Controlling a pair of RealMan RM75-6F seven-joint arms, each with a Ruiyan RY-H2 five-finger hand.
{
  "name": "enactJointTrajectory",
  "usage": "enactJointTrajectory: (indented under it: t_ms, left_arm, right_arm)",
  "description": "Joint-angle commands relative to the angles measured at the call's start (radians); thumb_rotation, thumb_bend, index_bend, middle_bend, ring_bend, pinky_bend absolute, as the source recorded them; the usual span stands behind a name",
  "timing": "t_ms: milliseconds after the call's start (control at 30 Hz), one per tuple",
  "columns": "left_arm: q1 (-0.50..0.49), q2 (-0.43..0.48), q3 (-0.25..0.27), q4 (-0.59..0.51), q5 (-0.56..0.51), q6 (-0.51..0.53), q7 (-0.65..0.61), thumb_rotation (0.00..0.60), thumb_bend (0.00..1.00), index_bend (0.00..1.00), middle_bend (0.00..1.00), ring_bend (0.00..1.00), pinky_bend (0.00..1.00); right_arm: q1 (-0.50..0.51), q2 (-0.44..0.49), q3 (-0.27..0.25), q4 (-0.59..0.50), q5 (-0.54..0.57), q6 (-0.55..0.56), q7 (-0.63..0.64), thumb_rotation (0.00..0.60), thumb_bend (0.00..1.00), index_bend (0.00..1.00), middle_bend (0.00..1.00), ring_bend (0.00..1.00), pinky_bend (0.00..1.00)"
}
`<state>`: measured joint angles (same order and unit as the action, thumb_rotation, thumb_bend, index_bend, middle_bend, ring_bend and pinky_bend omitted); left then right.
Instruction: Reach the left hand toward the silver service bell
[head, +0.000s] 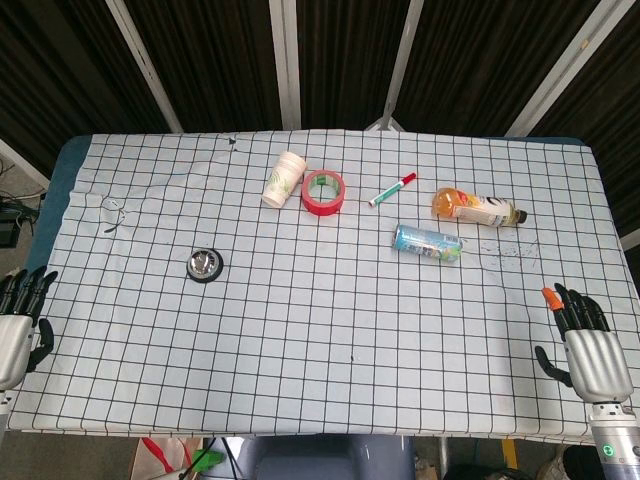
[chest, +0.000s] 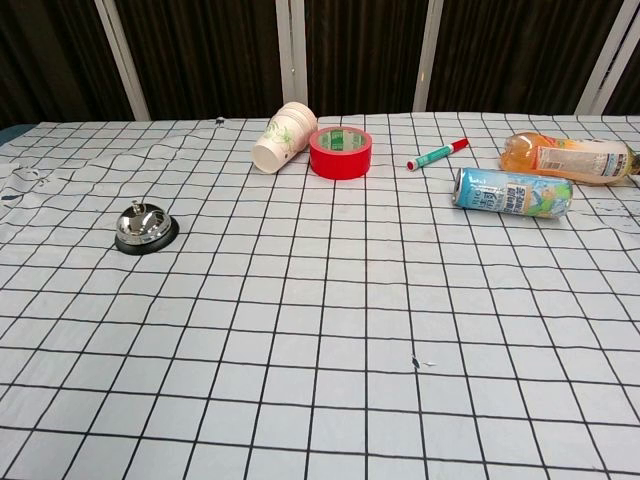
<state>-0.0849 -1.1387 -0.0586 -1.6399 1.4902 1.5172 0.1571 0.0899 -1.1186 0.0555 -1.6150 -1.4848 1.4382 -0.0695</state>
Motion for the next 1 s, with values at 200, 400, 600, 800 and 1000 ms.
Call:
enactJointTrajectory:
  t_ms: [200,400,600,800,1000]
  left_arm:
    - [0.0,0.003,0.003,-0.003,0.005,-0.001,0.001,0.6,1.0,0.09,0.04,0.0,0.05]
    - [-0.002,0.002,0.007,0.0,0.012,-0.004,-0.002,0.6,1.0,0.09,0.04,0.0,0.05]
    - [-0.023,-0.013,0.004,0.025,0.041,-0.01,-0.013,0.6,1.0,0.09,0.04,0.0,0.05]
    - [-0.082,-0.042,-0.001,0.053,0.055,-0.089,-0.017,0.6,1.0,0.09,0.04,0.0,0.05]
    - [-0.176,-0.078,-0.032,0.069,0.021,-0.217,0.013,0.6,1.0,0.09,0.04,0.0,0.05]
  right_arm:
    - [0.0,-0.002,-0.003,-0.003,-0.007,0.001,-0.01,0.6,0.39,0.09,0.01,0.02,0.1]
    - [-0.002,-0.001,-0.001,-0.003,-0.002,0.006,-0.005,0.6,0.39,0.09,0.01,0.02,0.1]
    - [0.0,0.001,-0.004,0.001,-0.009,0.001,0.003,0.6,0.39,0.09,0.0,0.02,0.1]
    - [-0.005,0.006,-0.003,0.001,-0.005,0.01,0.012,0.6,0.39,0.09,0.01,0.02,0.1]
    - [-0.005,0.004,-0.003,0.002,-0.004,0.007,0.008,0.6,0.39,0.09,0.0,0.02,0.1]
